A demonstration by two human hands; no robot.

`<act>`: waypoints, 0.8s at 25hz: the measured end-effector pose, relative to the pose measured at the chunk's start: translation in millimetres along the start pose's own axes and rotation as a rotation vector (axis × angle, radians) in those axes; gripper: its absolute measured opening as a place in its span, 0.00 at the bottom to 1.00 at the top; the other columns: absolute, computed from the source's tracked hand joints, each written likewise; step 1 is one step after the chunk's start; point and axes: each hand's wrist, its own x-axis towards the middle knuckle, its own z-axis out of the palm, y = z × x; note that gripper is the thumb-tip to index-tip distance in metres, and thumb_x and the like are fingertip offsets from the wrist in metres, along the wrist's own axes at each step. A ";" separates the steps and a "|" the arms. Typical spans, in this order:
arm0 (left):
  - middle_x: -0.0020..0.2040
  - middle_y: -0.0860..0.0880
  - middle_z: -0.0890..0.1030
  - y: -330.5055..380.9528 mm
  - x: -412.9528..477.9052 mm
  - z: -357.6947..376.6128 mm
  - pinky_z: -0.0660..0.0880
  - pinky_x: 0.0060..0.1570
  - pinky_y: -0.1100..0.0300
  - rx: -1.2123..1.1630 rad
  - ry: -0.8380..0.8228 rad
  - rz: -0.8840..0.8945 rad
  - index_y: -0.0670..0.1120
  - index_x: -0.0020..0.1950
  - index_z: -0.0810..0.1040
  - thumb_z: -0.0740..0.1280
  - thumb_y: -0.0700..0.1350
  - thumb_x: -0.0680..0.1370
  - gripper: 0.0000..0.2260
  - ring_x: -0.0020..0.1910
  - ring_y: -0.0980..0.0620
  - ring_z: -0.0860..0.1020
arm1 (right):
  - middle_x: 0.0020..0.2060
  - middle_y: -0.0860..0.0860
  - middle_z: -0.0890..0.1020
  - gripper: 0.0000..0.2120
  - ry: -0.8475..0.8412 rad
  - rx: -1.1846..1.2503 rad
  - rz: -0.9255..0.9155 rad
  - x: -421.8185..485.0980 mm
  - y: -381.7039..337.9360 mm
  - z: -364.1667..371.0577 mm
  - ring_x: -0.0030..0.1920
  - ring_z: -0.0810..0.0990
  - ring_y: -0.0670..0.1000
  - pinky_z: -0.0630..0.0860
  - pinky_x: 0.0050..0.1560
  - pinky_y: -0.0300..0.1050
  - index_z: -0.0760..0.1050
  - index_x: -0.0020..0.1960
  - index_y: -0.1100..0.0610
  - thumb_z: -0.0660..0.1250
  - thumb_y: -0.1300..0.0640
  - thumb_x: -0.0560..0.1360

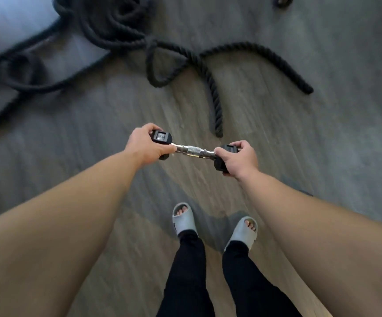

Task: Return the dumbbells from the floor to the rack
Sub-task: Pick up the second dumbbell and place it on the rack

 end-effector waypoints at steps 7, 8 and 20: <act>0.53 0.47 0.83 16.8 -180.7 -145.9 0.73 0.29 0.74 -0.129 0.257 0.150 0.50 0.58 0.83 0.85 0.45 0.64 0.24 0.42 0.58 0.81 | 0.50 0.55 0.82 0.26 -0.071 0.077 -0.261 -181.2 -92.3 -10.6 0.38 0.85 0.54 0.84 0.33 0.52 0.77 0.51 0.52 0.81 0.46 0.58; 0.55 0.47 0.82 10.5 -211.4 -159.2 0.75 0.30 0.73 -0.180 0.294 0.148 0.49 0.61 0.82 0.85 0.43 0.64 0.27 0.43 0.58 0.81 | 0.48 0.54 0.82 0.26 -0.110 0.102 -0.261 -209.6 -91.8 -8.6 0.36 0.84 0.53 0.84 0.33 0.51 0.77 0.53 0.54 0.81 0.48 0.60; 0.50 0.49 0.82 -200.0 -576.4 -225.9 0.71 0.27 0.76 -0.373 0.802 -0.117 0.48 0.58 0.83 0.86 0.39 0.63 0.26 0.39 0.61 0.77 | 0.48 0.57 0.81 0.21 -0.659 0.002 -0.204 -514.0 48.7 82.2 0.36 0.80 0.56 0.80 0.40 0.53 0.71 0.56 0.55 0.79 0.58 0.69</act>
